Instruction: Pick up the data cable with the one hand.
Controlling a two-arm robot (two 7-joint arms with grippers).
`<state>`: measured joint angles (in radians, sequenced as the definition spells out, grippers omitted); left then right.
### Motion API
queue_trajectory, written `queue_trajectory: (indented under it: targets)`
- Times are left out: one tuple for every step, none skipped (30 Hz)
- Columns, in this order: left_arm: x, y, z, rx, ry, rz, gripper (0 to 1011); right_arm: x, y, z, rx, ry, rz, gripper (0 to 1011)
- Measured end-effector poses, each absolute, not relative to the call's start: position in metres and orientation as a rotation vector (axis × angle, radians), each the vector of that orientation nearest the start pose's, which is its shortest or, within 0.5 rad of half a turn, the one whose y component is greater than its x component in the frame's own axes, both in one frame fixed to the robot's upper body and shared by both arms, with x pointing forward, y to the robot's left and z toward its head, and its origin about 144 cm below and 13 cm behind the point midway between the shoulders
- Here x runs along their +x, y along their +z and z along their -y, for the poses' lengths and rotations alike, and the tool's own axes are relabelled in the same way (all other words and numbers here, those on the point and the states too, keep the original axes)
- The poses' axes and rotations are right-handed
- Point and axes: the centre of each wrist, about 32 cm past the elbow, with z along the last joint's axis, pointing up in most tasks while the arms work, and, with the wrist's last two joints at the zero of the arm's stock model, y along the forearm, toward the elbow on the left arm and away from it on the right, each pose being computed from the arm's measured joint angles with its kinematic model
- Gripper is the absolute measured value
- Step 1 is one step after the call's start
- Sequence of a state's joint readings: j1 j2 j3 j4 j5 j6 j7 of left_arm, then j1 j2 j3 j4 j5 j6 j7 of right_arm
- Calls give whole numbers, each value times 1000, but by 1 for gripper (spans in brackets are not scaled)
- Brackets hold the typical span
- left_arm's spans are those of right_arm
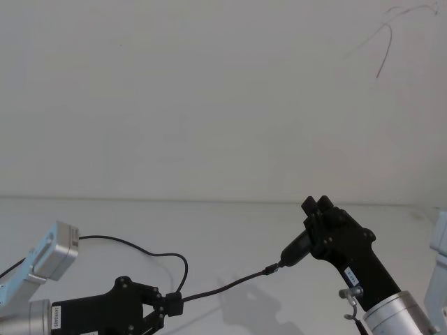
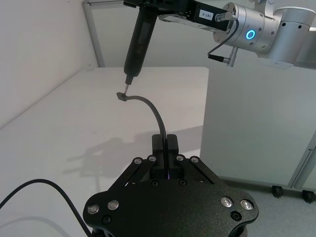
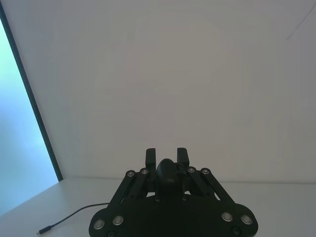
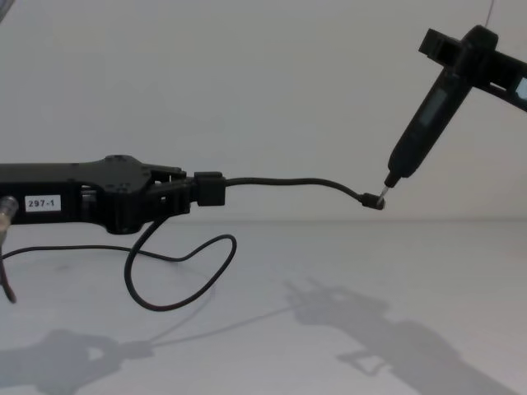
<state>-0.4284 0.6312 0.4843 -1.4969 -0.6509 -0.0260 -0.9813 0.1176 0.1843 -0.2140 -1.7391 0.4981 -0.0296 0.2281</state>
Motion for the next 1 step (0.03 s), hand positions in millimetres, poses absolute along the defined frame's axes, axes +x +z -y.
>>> queue_trajectory:
  targets:
    - [540, 1243, -295, 35, 252, 117, 47, 477, 1226, 204, 412, -1051, -18, 251]
